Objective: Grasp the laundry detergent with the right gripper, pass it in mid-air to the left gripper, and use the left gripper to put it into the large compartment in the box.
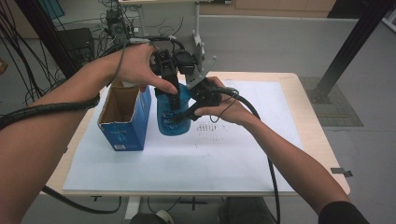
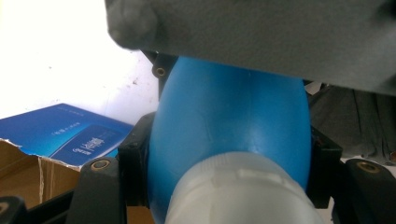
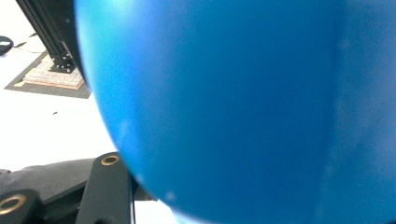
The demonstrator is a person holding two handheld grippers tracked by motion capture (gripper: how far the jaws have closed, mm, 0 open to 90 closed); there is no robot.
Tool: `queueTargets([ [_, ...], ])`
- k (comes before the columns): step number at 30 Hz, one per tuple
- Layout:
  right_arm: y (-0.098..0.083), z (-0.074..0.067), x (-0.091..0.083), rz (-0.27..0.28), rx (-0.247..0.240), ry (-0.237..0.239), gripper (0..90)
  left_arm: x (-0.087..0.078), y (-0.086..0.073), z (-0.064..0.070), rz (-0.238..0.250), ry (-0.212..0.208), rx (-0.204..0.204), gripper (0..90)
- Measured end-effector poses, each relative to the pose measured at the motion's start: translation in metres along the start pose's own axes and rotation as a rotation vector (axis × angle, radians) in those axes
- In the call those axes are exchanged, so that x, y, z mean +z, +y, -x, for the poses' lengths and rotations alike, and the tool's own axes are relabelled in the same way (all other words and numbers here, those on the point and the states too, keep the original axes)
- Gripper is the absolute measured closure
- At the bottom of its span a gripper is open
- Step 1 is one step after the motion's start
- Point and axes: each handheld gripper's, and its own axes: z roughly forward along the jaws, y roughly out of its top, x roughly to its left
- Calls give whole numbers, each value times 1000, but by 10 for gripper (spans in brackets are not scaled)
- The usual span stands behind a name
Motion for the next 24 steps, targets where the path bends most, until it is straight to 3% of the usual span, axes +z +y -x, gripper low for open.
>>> queueTargets([
  [24,0,-2,0,0,1,2,420,0,-2,3,5,0,1,367],
])
